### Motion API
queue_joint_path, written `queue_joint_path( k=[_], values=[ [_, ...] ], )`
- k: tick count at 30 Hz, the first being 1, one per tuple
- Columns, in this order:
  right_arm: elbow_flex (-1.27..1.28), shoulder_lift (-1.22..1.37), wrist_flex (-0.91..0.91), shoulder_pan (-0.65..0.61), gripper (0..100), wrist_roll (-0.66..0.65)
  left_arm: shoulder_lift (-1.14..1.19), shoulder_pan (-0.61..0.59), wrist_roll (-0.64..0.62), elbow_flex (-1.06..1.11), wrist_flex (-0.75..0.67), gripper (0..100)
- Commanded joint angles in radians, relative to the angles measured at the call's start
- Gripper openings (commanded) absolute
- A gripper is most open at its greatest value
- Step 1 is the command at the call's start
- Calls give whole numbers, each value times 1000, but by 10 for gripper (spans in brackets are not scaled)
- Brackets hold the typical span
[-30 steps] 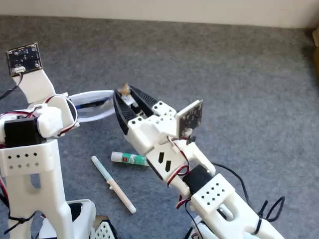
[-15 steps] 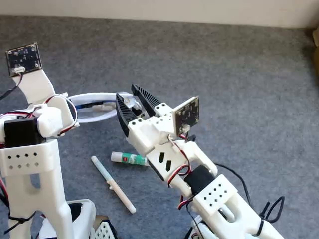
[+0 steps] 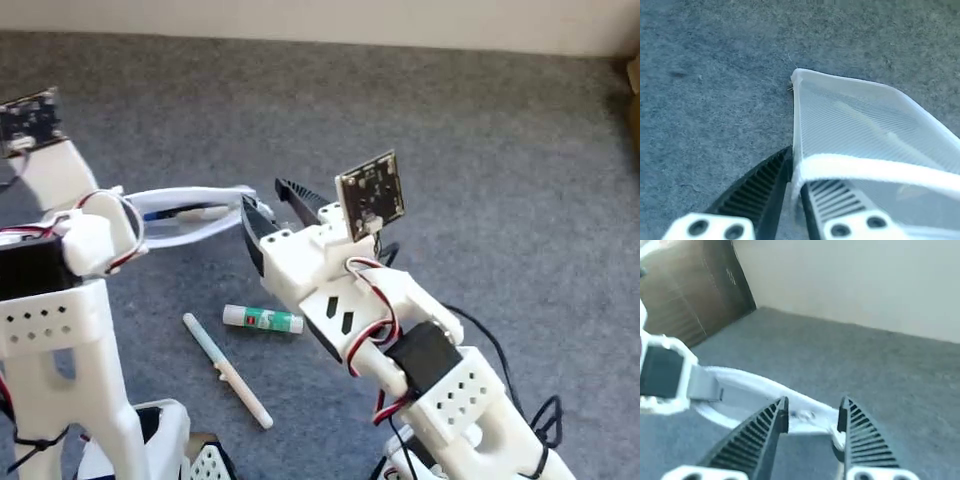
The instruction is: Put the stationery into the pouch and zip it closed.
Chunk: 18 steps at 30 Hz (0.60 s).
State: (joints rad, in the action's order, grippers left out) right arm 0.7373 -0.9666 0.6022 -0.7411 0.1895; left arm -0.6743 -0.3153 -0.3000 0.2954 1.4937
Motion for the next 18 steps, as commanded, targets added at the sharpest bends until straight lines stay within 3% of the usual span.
queue_joint_path(
  k=[1, 11, 18],
  values=[
    [-116, -25, 136, 15, 156, -58, -24, -104, -5, -45, -28, 8],
    [-142, -18, 229, 13, 156, -133, -25, -254, -14, -84, -40, 8],
    [-139, 139, 231, -13, 156, -130, -25, -351, -40, -84, -46, 7]
  ],
)
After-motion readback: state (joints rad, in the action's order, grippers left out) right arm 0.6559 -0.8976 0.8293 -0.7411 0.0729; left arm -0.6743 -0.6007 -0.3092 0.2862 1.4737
